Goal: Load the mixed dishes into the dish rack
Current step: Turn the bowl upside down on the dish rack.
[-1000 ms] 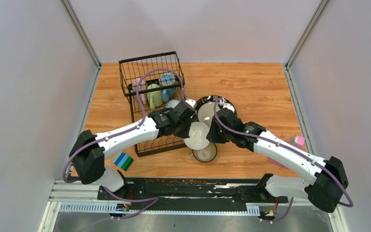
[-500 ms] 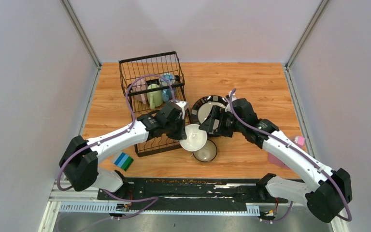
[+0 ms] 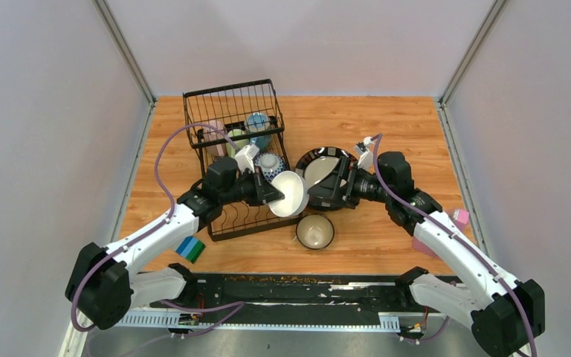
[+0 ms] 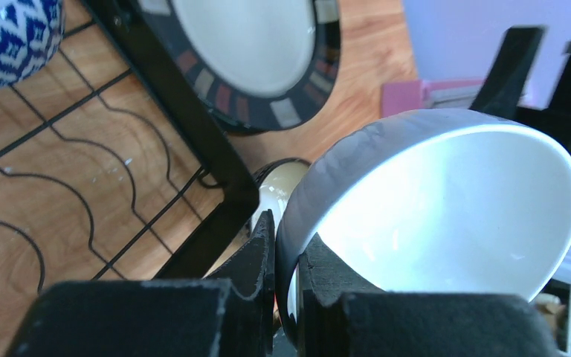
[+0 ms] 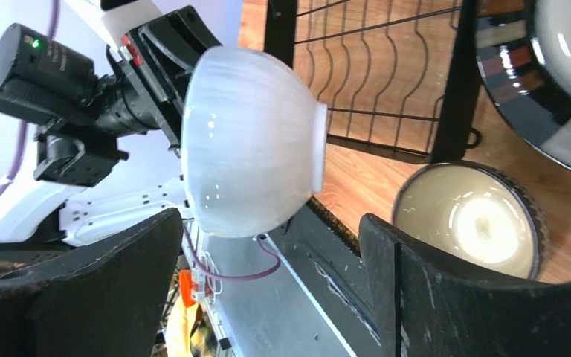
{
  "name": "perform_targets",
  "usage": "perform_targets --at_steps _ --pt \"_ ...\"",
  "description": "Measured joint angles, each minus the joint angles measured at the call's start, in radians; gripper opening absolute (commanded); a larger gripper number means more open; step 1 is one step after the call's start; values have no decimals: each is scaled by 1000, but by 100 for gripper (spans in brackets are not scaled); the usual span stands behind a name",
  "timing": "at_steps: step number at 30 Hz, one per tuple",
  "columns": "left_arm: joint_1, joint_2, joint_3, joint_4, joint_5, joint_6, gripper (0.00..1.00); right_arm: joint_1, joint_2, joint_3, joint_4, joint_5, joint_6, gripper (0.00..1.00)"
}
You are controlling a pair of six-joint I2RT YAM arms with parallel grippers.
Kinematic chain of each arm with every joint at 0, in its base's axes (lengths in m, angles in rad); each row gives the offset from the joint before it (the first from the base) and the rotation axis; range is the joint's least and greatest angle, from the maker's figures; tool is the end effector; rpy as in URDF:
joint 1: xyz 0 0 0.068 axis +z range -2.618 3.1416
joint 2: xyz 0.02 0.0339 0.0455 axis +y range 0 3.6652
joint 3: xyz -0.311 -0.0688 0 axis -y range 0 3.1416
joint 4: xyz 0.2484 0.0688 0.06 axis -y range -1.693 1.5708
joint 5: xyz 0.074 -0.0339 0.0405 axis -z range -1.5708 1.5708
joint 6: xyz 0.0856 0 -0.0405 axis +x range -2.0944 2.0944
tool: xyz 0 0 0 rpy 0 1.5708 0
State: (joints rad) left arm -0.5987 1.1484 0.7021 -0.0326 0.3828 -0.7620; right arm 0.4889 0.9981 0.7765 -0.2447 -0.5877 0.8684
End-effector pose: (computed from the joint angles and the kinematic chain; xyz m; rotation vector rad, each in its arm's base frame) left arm 0.2121 -0.1834 0.2734 0.0799 2.2479 -1.1902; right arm 0.1867 0.1531 0.3135 0.0123 2.2732 1.3908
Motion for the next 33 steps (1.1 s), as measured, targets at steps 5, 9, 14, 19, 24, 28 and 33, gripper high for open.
perform_targets --at_steps 5,9,14,19,24,28,33 --pt "36 -31 -37 127 61 -58 0 -2 -6 -18 74 -66 40 88" --pt "37 -32 -50 200 103 -90 0 -2 -6 -32 118 -104 64 88" --pt "37 -32 -55 253 134 -112 0 -2 -6 -43 184 -139 89 89" --pt "37 -31 -55 282 149 -126 0 -2 -3 -43 244 -161 99 94" --pt "37 -24 -55 309 159 -142 0 0 33 -28 266 -200 100 94" --pt "39 -23 -63 316 158 -150 0 20 70 16 264 -210 91 88" --pt "39 -23 -71 333 163 -162 0 47 76 51 261 -189 61 83"
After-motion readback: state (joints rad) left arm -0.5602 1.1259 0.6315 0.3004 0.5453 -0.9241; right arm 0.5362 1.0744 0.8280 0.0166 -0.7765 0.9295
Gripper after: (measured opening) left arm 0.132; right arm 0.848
